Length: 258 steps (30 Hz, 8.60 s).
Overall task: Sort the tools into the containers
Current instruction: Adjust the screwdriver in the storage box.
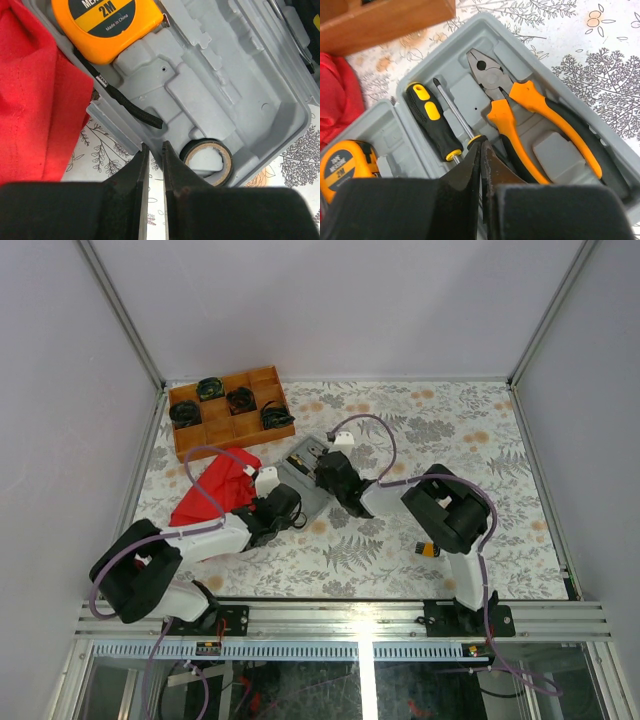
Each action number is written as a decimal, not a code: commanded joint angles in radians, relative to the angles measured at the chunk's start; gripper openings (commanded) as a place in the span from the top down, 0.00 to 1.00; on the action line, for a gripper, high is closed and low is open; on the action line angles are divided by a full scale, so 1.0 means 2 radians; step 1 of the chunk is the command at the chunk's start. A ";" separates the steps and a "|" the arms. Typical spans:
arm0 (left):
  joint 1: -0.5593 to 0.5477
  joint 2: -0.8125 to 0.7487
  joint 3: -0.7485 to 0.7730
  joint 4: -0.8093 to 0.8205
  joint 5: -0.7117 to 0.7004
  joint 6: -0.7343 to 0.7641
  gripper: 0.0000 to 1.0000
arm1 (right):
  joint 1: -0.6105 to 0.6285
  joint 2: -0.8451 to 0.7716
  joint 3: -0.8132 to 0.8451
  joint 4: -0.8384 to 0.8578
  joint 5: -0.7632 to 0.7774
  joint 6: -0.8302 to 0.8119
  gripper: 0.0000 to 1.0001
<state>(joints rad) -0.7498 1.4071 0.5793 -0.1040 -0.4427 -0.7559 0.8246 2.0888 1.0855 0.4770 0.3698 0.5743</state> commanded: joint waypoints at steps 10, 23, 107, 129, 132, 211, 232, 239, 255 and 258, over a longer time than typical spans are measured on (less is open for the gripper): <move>-0.026 0.004 0.004 0.085 0.167 0.031 1.00 | 0.072 -0.055 -0.230 -0.333 -0.248 0.075 1.00; -0.019 -0.019 -0.007 0.057 0.173 0.036 1.00 | 0.099 -0.265 -0.203 -0.448 -0.225 0.101 0.93; -0.208 0.161 0.199 0.017 0.165 0.054 0.78 | -0.107 -0.613 -0.348 -0.248 -0.098 0.106 0.66; -0.211 0.169 0.198 0.017 0.166 0.056 0.81 | -0.107 -0.571 -0.311 -0.277 -0.150 0.079 0.61; -0.211 0.171 0.200 0.017 0.167 0.056 0.81 | -0.107 -0.571 -0.311 -0.280 -0.150 0.084 0.60; -0.233 0.160 0.121 -0.012 0.122 -0.027 0.97 | -0.107 -0.438 -0.293 -0.242 -0.213 0.093 0.59; -0.233 0.132 0.107 -0.033 0.082 -0.060 0.99 | -0.108 -0.388 -0.272 -0.183 -0.197 0.095 0.61; -0.232 0.137 0.108 -0.025 0.086 -0.061 1.00 | -0.108 -0.435 -0.281 -0.205 -0.185 0.107 0.66; -0.227 0.135 0.089 0.003 0.099 -0.075 1.00 | -0.095 -0.390 -0.249 -0.239 -0.214 0.103 0.82; -0.225 0.137 0.091 0.008 0.101 -0.074 1.00 | -0.092 -0.384 -0.247 -0.235 -0.215 0.103 0.82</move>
<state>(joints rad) -1.2007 1.6474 0.8070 0.0177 -0.2768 -0.9127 0.6254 1.3113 0.5472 0.0048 -0.0467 0.7864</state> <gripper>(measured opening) 0.105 0.183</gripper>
